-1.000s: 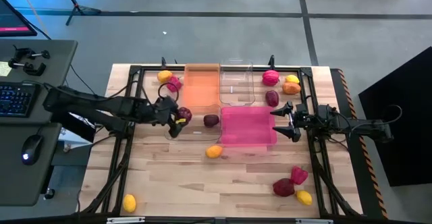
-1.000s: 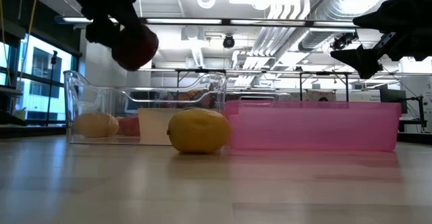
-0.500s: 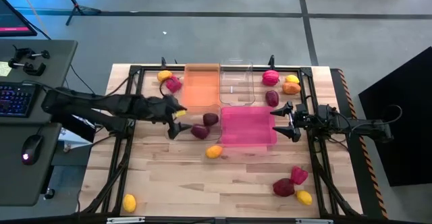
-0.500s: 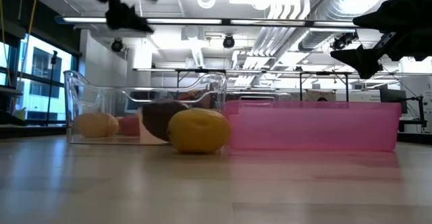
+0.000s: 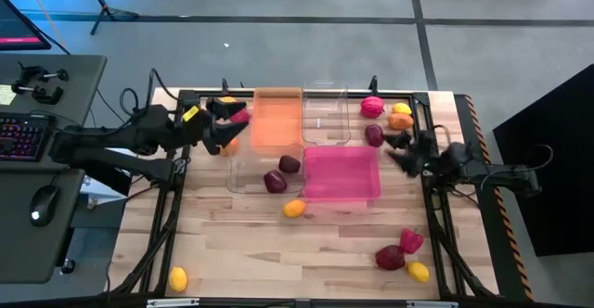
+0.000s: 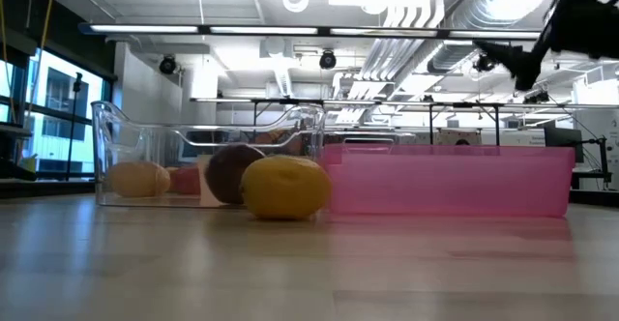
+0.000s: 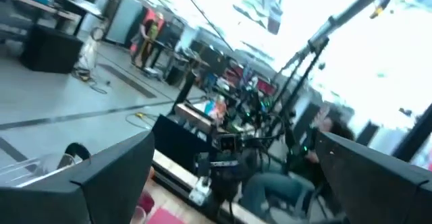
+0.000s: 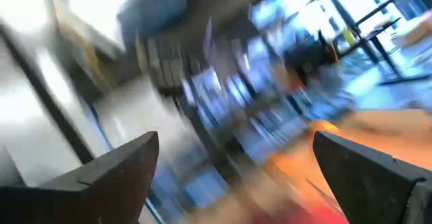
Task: Sort produce into baskets
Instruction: Put the apple into the bottom transparent bin
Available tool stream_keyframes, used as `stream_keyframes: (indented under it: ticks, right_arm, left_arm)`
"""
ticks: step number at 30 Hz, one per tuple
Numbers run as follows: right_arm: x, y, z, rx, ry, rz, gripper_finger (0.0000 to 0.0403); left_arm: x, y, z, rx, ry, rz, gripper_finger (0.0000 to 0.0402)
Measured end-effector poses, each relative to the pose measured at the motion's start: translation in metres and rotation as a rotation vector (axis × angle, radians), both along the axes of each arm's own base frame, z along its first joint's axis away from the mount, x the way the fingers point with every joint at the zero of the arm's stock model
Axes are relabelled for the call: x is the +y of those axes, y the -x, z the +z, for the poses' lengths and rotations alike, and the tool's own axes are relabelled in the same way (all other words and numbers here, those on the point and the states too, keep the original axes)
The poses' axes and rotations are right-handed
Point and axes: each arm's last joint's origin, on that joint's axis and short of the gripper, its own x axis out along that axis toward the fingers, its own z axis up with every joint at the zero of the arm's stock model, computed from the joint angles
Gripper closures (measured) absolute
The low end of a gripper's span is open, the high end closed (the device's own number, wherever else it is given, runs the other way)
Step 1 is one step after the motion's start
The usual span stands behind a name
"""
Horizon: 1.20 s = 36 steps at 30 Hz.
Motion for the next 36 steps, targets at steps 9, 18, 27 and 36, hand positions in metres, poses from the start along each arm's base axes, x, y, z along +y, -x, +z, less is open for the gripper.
stream_keyframes:
  ticks: [9, 18, 27, 36]
  right_arm:
    - [-0.003, 0.017, 0.036, -0.396, -0.073, -0.114, 0.002]
    - [0.004, -0.026, 0.09, -0.289, -0.028, 0.036, 0.002]
    - [0.037, -0.107, 0.11, 0.553, -0.124, 0.55, 0.002]
    - [0.119, -0.111, 0.081, 1.442, -0.326, 0.746, 0.002]
  left_arm:
    - [0.001, -0.014, -0.008, 0.017, 0.065, 0.032, 0.0006]
    - [0.001, -0.018, -0.009, 0.018, 0.07, 0.051, 0.0006]
    - [0.013, -0.007, -0.002, -0.026, 0.065, 0.096, 0.0006]
    - [0.017, 0.007, 0.001, -0.011, 0.044, 0.01, 0.0006]
